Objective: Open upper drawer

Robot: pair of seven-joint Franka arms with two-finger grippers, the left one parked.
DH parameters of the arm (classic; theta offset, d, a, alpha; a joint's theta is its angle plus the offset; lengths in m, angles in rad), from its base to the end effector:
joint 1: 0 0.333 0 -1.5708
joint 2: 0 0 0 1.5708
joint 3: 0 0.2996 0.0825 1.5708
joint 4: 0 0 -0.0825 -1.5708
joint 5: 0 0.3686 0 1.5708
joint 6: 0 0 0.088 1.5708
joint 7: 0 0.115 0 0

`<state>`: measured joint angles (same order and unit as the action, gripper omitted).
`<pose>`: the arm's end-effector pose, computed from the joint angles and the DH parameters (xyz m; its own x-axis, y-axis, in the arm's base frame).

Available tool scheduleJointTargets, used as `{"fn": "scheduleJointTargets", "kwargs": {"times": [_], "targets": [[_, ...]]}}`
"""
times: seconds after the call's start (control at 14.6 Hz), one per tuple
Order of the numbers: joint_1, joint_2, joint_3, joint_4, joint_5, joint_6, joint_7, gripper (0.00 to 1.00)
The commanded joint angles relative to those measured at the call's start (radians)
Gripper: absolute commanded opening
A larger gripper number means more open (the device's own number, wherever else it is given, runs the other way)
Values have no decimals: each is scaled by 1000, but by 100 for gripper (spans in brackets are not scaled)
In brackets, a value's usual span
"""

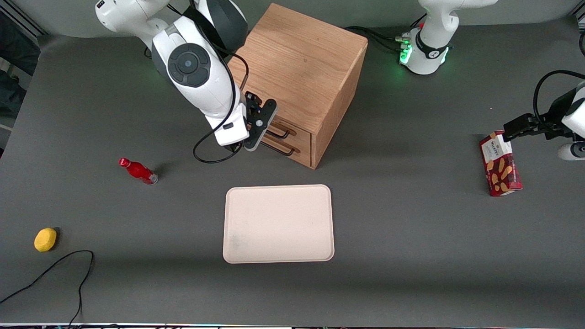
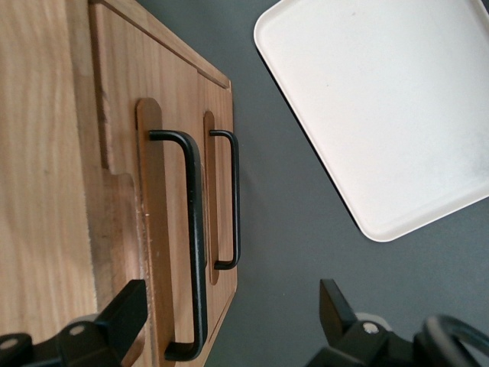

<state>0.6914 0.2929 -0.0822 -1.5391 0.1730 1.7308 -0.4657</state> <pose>0.4949 0.3725 0.4588 0.5032 0.8638 -0.0267 0.8487 -0.4997 -0.1734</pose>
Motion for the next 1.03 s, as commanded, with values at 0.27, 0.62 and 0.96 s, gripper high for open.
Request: {"fn": "scheduleJointTargets", "kwargs": {"times": [0.27,0.62,0.96], "targets": [[13,-4,-7,-58,19,62,-30,100],[13,-1,-5,-84,17,101,-30,100],[13,3,-5,-110,13,137,-31,100]]}}
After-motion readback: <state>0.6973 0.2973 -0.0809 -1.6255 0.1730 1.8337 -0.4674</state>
